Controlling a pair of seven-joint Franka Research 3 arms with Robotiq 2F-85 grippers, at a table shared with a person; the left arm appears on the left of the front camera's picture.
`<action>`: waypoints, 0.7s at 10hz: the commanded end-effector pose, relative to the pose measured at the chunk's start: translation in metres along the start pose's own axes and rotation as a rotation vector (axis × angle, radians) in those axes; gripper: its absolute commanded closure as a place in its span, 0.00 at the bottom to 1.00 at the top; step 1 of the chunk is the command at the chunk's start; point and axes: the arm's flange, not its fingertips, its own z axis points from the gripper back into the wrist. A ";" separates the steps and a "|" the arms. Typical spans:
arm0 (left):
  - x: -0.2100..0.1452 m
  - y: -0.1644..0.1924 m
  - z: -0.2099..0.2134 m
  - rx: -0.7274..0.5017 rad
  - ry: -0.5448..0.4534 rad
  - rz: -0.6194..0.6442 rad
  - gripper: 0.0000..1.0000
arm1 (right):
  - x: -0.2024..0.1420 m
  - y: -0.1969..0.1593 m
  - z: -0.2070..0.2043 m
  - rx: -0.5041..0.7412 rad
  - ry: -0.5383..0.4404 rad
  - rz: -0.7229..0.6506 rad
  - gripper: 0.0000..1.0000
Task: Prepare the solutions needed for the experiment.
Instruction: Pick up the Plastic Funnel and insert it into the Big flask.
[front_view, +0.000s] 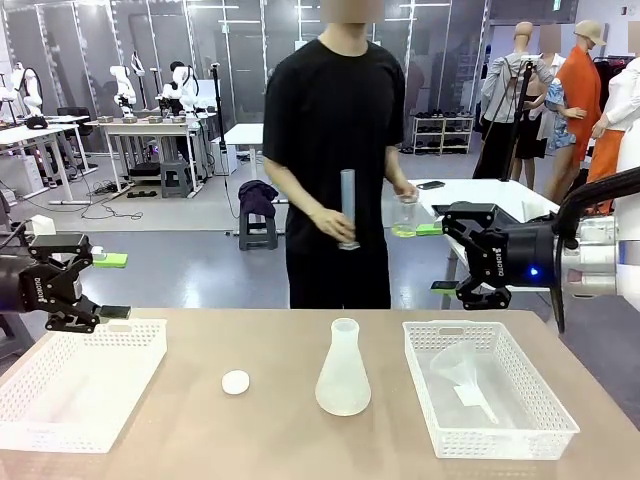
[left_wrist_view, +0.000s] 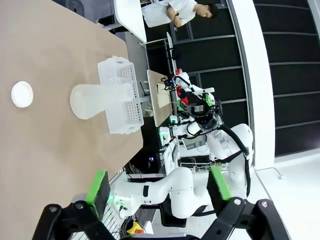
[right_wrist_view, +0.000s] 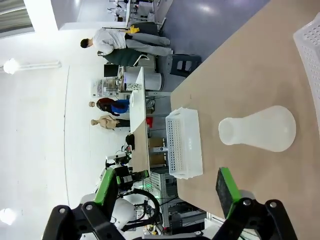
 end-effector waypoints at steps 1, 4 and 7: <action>-0.001 -0.003 -0.001 -0.018 -0.016 0.002 0.00 | -0.001 0.005 0.001 -0.021 -0.014 -0.010 0.00; -0.001 -0.003 -0.001 -0.018 -0.016 0.002 0.00 | 0.000 0.001 0.000 -0.001 -0.004 0.002 0.00; -0.001 -0.003 -0.001 -0.018 -0.016 0.002 0.00 | 0.049 0.000 -0.022 -0.382 0.171 0.514 0.00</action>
